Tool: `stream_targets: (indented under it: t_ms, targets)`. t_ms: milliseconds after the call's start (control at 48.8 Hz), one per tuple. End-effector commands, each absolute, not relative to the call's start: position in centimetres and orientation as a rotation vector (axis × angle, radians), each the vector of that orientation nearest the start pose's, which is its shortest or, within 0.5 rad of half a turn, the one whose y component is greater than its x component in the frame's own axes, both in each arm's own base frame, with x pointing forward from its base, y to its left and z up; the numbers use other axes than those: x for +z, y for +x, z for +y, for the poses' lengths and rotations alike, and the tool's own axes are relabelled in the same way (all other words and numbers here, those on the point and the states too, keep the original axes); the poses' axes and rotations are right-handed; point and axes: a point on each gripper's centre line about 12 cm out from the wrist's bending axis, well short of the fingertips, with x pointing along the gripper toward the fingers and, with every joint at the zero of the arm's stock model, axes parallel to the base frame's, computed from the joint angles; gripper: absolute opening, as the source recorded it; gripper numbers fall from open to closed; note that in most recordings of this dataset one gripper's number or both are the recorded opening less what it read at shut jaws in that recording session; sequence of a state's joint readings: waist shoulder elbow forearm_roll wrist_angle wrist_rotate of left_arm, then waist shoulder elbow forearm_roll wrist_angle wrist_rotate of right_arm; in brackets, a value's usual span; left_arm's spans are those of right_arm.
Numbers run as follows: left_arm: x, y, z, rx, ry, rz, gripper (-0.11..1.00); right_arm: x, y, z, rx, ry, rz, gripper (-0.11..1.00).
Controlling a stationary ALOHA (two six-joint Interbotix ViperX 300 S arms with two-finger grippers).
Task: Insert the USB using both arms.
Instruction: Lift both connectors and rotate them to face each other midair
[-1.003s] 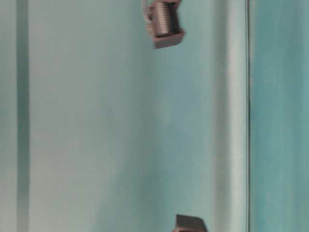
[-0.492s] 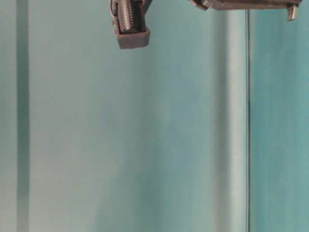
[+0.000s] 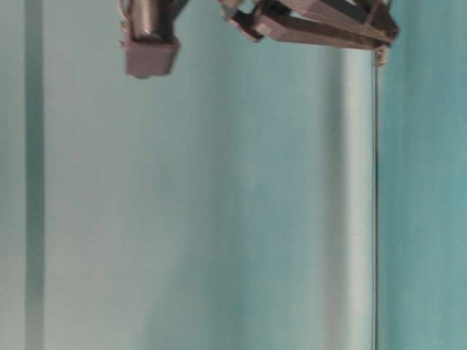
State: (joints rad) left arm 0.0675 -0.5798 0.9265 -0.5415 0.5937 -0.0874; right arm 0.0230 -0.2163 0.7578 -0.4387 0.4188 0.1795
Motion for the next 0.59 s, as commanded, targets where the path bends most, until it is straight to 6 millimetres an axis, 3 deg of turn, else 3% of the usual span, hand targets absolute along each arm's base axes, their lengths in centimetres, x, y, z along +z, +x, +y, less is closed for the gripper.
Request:
stream_targets:
  t_ms: [0,266,573]
  targets:
    - [24.2,24.4,-1.1,0.008,-0.733,0.896,0.22,20.0,31.7,-1.5,-0.047,-0.326,0.902,0.21]
    - [24.5,24.7,1.3,-0.073,-0.847,0.891,0.22,21.9,30.9,-2.6,-0.081,-0.486,0.878,0.21]
    - [21.8,26.0,4.9,-0.293,-1.043,0.848,0.22,22.8,30.6,-2.9,-0.136,-0.715,0.832,0.21]
